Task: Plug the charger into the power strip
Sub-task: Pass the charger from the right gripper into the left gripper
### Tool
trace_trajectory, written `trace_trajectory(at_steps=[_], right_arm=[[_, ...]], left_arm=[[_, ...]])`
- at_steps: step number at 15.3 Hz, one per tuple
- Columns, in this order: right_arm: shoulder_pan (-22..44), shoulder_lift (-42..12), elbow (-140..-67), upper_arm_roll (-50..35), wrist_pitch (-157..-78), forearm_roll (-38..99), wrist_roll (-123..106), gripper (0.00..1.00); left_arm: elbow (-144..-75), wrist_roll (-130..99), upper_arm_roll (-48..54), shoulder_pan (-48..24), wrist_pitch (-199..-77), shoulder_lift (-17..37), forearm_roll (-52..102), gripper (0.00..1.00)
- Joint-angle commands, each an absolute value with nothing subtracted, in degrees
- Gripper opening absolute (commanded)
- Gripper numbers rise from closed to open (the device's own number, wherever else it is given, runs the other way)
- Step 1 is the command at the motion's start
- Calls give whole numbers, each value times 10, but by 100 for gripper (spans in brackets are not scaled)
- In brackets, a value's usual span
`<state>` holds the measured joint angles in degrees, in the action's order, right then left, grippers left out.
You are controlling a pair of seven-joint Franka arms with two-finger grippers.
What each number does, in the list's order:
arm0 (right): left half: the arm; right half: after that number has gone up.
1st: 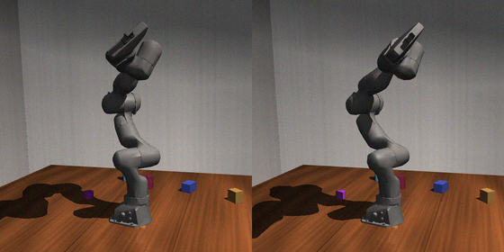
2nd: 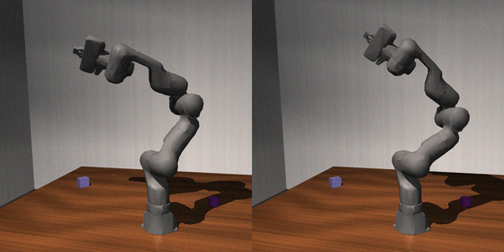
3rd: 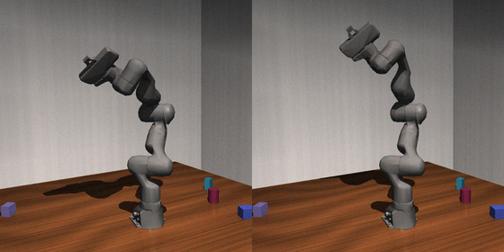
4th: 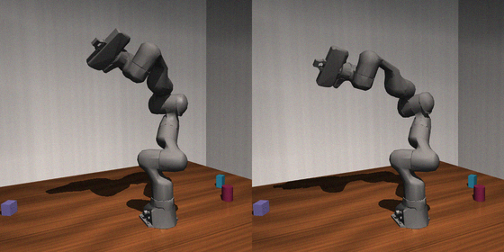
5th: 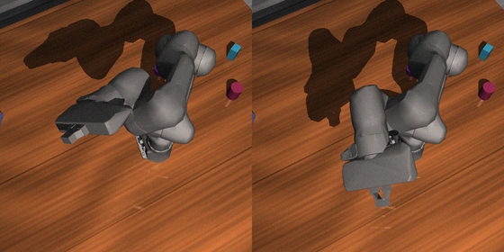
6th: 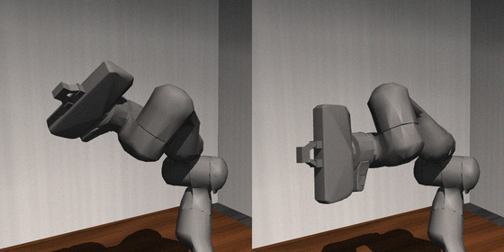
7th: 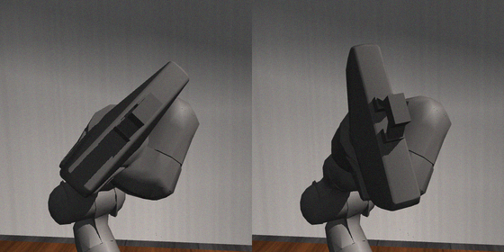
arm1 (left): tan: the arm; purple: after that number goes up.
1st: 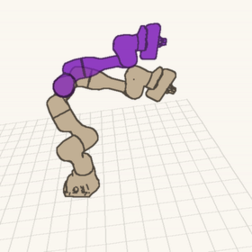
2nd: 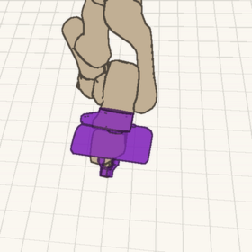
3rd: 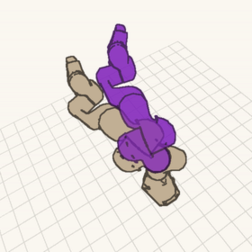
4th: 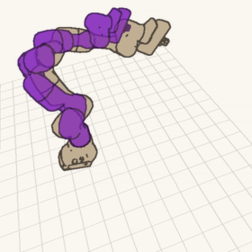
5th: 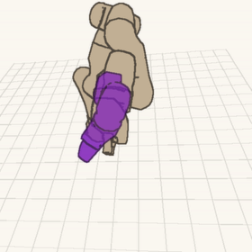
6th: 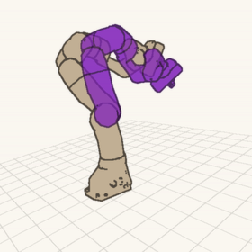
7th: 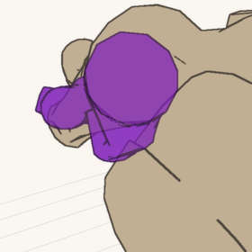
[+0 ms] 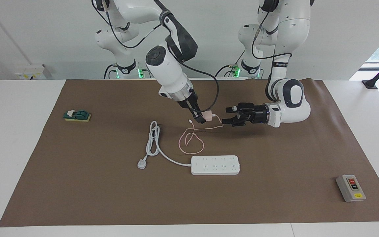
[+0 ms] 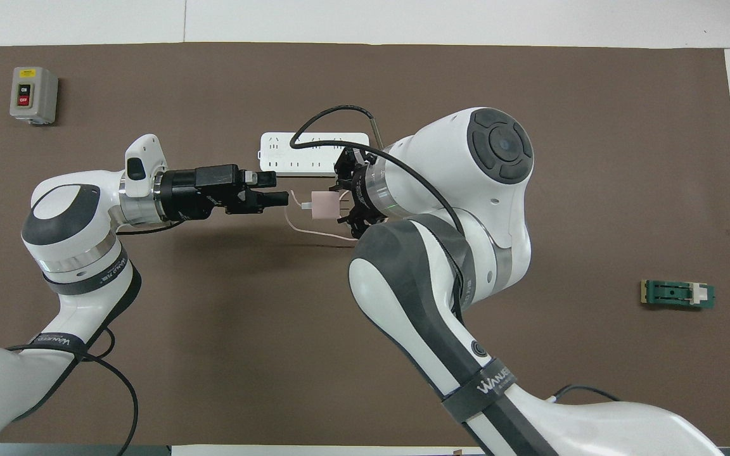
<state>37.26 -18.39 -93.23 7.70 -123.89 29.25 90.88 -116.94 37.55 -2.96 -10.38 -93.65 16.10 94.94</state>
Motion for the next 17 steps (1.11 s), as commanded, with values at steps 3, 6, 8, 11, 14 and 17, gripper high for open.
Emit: trace_trajectory(at_steps=[3,6,8,11,14,17], right_arm=[[367,-211,-878,79,-1226,306,925,30],[361,-214,-872,79,-1225,307,924,30],[363,-217,-871,79,-1228,308,925,30],[360,-239,-840,80,-1198,349,933,30],[362,-238,-840,80,-1190,348,969,31],[360,-241,-840,80,-1172,350,971,31]], left_arm=[[-1174,380,-35,-112,-946,156,962,100],[-1174,381,-35,-113,-947,156,962,100],[-1174,401,-35,-117,-952,156,962,100],[-1174,407,-35,-120,-955,156,962,100],[-1167,454,-34,-120,-974,158,962,100],[-1167,457,-35,-124,-974,159,962,100]])
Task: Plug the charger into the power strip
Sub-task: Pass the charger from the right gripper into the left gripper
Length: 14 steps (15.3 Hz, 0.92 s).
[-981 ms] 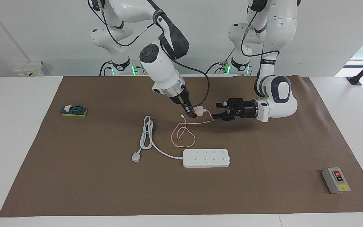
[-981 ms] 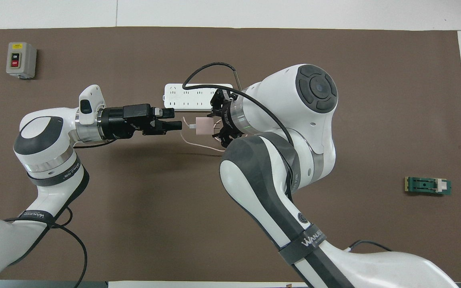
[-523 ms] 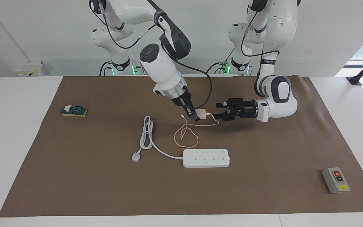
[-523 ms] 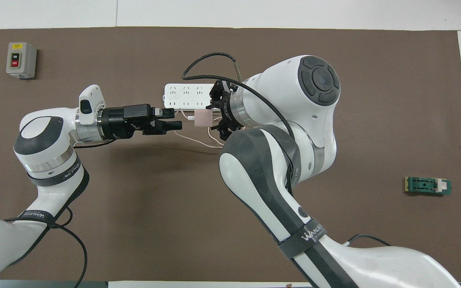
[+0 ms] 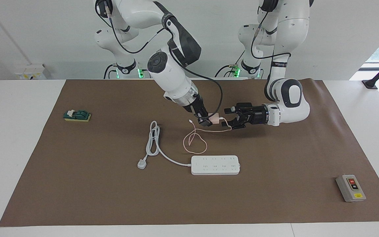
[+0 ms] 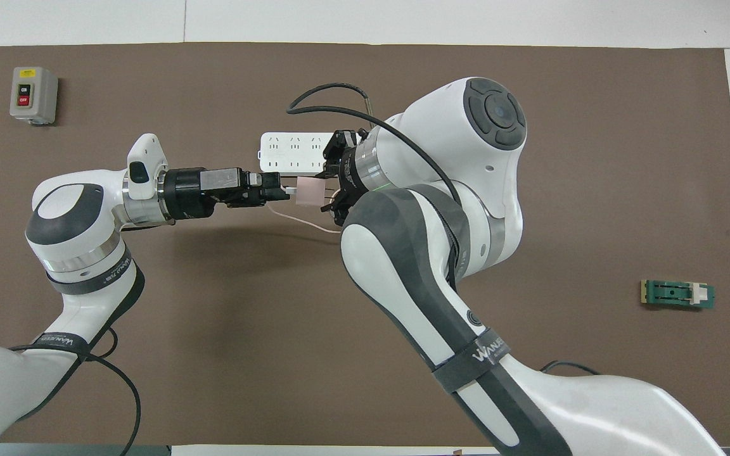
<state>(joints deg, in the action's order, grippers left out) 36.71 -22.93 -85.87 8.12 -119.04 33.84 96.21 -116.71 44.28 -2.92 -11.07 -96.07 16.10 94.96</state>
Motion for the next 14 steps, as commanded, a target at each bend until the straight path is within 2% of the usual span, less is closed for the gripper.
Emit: trace_trajectory(at_steps=[1,10,14], right_arm=[[360,-243,-840,80,-1166,350,971,31],[347,-256,-827,80,-1137,348,971,31],[348,-256,-827,80,-1137,346,971,34]], left_arm=[[-1167,458,-35,-123,-972,159,962,100],[-1167,478,-36,-125,-990,160,954,100],[-1167,476,-36,-126,-1000,160,954,100]])
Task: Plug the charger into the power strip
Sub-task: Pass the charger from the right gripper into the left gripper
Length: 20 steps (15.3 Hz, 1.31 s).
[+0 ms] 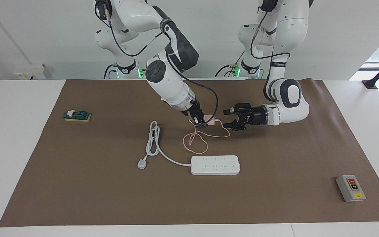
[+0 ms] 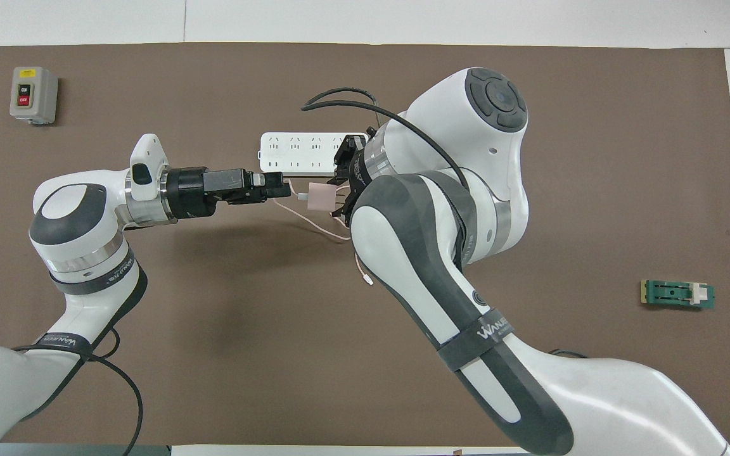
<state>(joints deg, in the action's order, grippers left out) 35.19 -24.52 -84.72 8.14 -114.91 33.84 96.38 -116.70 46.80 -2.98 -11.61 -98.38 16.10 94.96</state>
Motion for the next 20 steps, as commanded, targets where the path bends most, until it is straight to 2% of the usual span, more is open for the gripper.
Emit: trace_trajectory(at_steps=[1,20], right_arm=[[348,-256,-826,80,-1136,346,971,34],[352,-258,-827,80,-1145,346,971,34]], left_arm=[[-1168,476,-38,-131,-1002,160,953,100],[-1158,475,-36,-153,-1042,164,930,100]])
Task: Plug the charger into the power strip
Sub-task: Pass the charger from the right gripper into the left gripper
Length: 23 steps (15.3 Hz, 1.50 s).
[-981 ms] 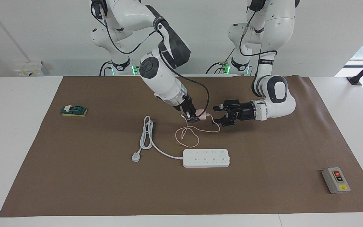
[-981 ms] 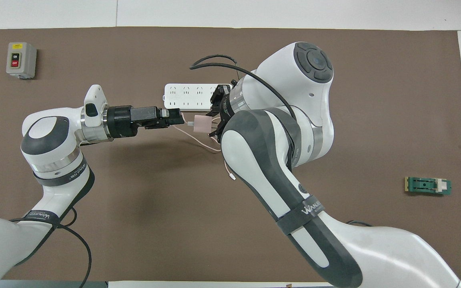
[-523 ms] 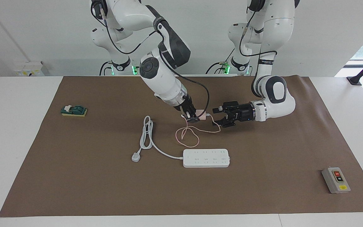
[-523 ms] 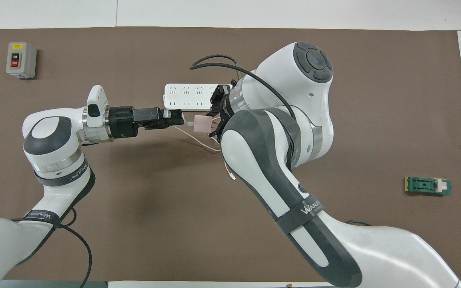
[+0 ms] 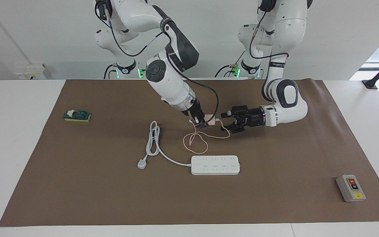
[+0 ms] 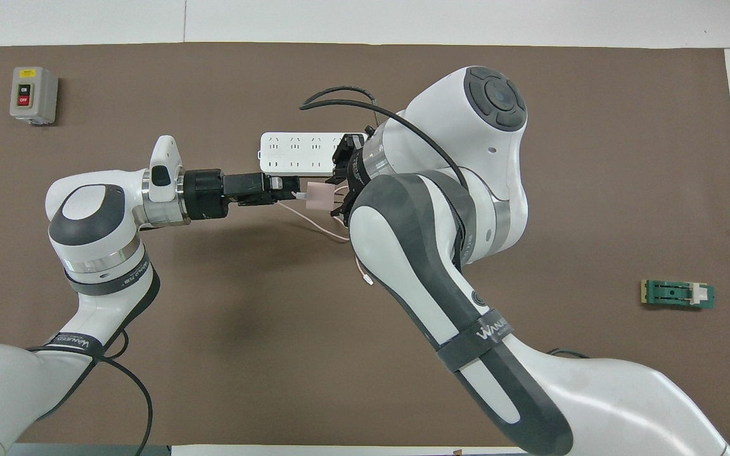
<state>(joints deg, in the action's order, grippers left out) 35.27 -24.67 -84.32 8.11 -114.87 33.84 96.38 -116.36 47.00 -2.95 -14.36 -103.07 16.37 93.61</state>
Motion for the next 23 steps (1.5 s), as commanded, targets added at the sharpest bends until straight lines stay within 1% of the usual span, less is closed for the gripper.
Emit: trace_trajectory(at_steps=[1,7,8,9,10,11,12,13,16,21,22,23], right_arm=[[352,-259,-826,80,-1145,346,971,34],[352,-259,-826,80,-1146,346,970,34],[352,-259,-827,80,-1146,346,970,34],[352,-259,-826,80,-1146,346,971,34],[352,-259,-826,80,-1146,346,971,35],[352,-259,-826,80,-1146,346,970,35],[352,-259,-826,80,-1146,346,970,35],[352,-259,-826,80,-1146,346,970,35],[352,-259,-827,80,-1146,345,970,35],[352,-259,-827,80,-1147,345,970,35],[352,-259,-826,80,-1149,345,970,37],[352,-259,-826,80,-1150,345,970,56]], left_arm=[[-1158,476,-36,-153,-1042,164,930,100],[-1157,475,-34,-155,-1041,164,931,100],[-1158,474,-35,-155,-1040,164,931,91],[-1158,474,-35,-155,-1041,164,931,75],[-1158,477,-35,-156,-1041,164,931,45],[-1158,474,-35,-156,-1043,164,931,34],[-1158,474,-35,-156,-1047,164,931,33],[-1158,474,-35,-156,-1048,164,931,28],[-1158,472,-35,-156,-1048,164,931,0],[-1158,473,-35,-156,-1048,165,932,0],[-1158,473,-35,-156,-1049,165,932,0],[-1158,473,-35,-155,-1048,165,932,0]])
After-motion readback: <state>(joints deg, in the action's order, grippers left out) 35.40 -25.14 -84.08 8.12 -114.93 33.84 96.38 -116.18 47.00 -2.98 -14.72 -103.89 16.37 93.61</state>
